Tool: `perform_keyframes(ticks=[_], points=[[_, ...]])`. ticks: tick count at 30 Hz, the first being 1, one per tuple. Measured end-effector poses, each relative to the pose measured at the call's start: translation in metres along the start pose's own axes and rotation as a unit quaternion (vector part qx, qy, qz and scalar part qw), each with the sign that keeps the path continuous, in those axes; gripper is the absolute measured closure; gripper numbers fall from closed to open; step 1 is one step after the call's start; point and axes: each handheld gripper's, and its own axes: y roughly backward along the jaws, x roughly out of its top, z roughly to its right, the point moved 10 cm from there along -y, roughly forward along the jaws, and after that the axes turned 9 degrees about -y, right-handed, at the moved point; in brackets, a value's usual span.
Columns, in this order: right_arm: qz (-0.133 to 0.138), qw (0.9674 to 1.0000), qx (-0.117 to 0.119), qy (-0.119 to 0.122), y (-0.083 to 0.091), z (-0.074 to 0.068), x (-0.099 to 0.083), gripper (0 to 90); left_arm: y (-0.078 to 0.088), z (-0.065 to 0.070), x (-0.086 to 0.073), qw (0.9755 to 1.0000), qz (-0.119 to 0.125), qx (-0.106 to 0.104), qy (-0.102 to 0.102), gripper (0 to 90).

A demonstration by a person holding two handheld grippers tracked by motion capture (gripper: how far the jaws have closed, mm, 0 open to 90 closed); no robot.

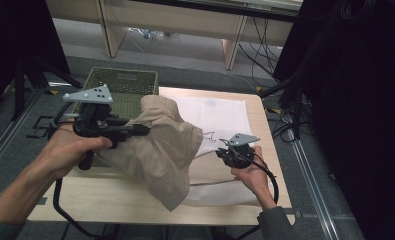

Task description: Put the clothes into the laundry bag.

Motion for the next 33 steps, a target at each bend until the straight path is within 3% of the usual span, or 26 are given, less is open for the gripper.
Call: perform_keyframes(ticks=[3,4,5,6,11,17,24,29,33], points=[[0.002,1.0000,0.002,0.000,0.000,0.001,0.001,86.2,-0.014,0.015,-0.004,0.9997,-0.011,-0.018,-0.010,80.8],[-0.001,0.9999,-0.002,-0.010,0.001,0.000,0.000,86.2,-0.019,0.019,-0.006,0.9995,-0.015,-0.026,-0.014,80.8],[0.000,0.9999,-0.001,-0.012,0.001,0.000,0.000,86.2,-0.019,0.019,-0.006,0.9995,-0.015,-0.026,-0.014,80.7],[0.002,1.0000,0.001,-0.002,0.001,0.001,0.000,86.2,-0.028,0.023,-0.011,0.9992,-0.023,-0.032,-0.011,80.7],[0.003,1.0000,0.002,-0.007,0.001,0.001,0.001,86.4,-0.055,0.036,-0.026,0.9975,-0.046,-0.052,-0.015,80.7],[0.005,0.9999,0.005,-0.008,0.002,0.002,0.001,86.5,-0.079,0.043,-0.039,0.9962,-0.050,-0.071,-0.005,80.6],[0.012,0.9998,0.007,-0.012,0.005,0.003,0.005,86.9,-0.112,0.066,-0.062,0.9911,-0.086,-0.098,-0.026,80.4],[0.015,0.9998,0.004,-0.014,0.008,0.005,0.006,87.2,-0.137,0.076,-0.082,0.9860,-0.111,-0.123,-0.018,80.4],[0.020,0.9996,0.004,-0.018,0.010,0.006,0.009,87.3,-0.155,0.078,-0.087,0.9847,-0.119,-0.127,-0.013,80.3]])
